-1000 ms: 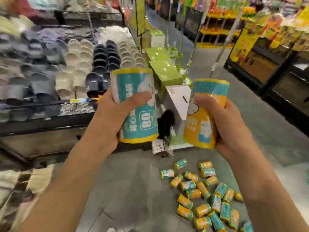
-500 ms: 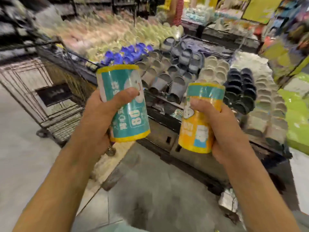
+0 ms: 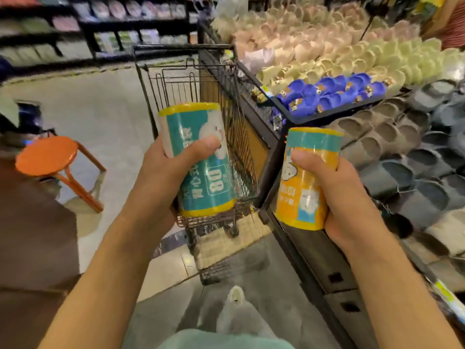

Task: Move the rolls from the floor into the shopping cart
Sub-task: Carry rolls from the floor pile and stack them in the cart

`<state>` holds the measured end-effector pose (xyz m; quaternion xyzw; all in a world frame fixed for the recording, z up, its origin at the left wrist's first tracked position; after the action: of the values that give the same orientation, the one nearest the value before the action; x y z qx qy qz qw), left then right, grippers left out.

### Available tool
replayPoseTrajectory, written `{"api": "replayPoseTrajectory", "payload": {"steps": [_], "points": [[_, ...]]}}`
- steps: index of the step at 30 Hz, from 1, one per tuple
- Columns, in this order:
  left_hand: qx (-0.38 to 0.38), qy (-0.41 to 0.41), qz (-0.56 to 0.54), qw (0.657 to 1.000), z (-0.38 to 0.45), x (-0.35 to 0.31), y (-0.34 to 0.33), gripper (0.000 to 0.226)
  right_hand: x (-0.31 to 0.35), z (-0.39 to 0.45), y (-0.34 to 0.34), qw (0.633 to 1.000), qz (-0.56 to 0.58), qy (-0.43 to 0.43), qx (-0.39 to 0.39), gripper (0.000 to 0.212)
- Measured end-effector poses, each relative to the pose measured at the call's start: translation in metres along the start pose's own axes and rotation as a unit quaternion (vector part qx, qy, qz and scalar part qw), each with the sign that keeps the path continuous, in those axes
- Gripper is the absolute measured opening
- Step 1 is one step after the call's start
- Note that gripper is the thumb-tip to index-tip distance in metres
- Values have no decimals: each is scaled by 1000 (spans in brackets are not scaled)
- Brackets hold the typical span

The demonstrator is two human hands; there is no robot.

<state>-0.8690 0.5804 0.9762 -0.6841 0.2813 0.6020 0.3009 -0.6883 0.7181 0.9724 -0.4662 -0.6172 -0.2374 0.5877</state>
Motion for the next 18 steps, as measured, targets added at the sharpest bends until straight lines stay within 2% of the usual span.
{"api": "replayPoseTrajectory", "payload": {"steps": [3, 6, 8, 18], "points": [[-45, 17, -3, 999, 44, 3, -3, 53, 1, 64, -5, 999, -8, -16, 38, 52], [-75, 26, -6, 997, 85, 7, -4, 54, 2, 122, -13, 997, -23, -33, 66, 71], [-87, 38, 0, 996, 110, 12, -3, 50, 1, 156, -22, 995, -31, -43, 79, 77], [-133, 148, 30, 980, 235, 78, 25, 60, -63, 290, -66, 987, -55, -122, 90, 52]]}}
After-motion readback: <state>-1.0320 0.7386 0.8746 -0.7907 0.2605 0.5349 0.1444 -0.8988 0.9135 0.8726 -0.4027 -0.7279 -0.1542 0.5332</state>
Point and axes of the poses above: each hand's wrist, its own z-axis towards the middle knuckle, its own y-axis out of the back of the hand, x = y × z, the point moved 2 cm from there along z, towards the middle knuckle, and after that the axes turned 10 degrees about z, right-handed, at the moved point
